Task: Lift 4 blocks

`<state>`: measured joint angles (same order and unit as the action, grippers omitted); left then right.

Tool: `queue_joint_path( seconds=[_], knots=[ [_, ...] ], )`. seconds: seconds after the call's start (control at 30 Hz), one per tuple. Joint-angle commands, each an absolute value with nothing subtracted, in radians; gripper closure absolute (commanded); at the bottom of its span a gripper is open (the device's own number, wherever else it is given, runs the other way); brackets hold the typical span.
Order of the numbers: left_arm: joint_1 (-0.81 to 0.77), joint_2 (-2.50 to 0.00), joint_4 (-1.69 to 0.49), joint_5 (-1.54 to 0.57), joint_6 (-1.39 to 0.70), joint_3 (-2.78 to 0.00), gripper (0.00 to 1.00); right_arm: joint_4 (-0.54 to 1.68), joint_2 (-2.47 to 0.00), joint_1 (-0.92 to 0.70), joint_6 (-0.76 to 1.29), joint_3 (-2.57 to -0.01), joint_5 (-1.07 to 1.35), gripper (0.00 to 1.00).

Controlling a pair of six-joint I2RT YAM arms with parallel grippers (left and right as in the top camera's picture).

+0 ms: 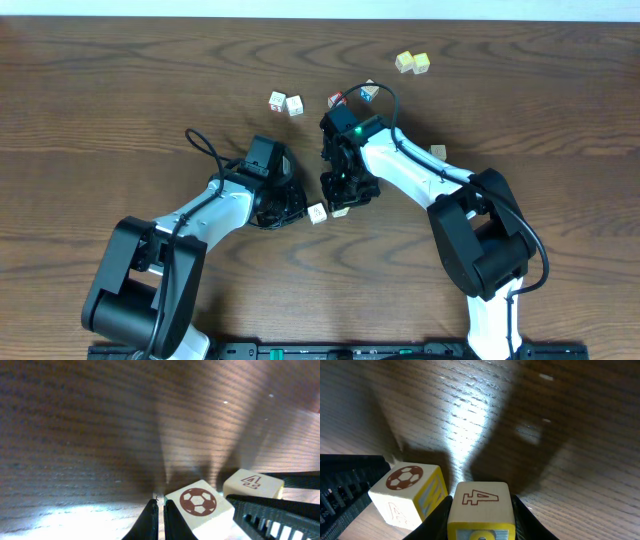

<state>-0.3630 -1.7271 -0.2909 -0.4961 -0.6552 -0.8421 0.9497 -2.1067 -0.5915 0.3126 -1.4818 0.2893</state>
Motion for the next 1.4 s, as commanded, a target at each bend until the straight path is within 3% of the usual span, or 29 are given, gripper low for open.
queue_joint_path(
  seconds=[0.0, 0.83, 1.37],
  knots=[
    [-0.366, -1.739, -0.281, -0.510, -0.661, -0.832, 0.93, 0.950, -2.119, -0.598, 0.352, -1.478, 0.297, 0.71],
    [-0.366, -1.739, -0.241, -0.550, -0.659, -0.832, 0.93, 0.992, -2.119, -0.599, 0.479, -1.477, 0.263, 0.77],
    [-0.315, -1.731, -0.258, -0.530, -0.571, -0.867, 0.92, 1.002, -2.119, -0.637, 0.479, -1.477, 0.263, 0.57]
  ],
)
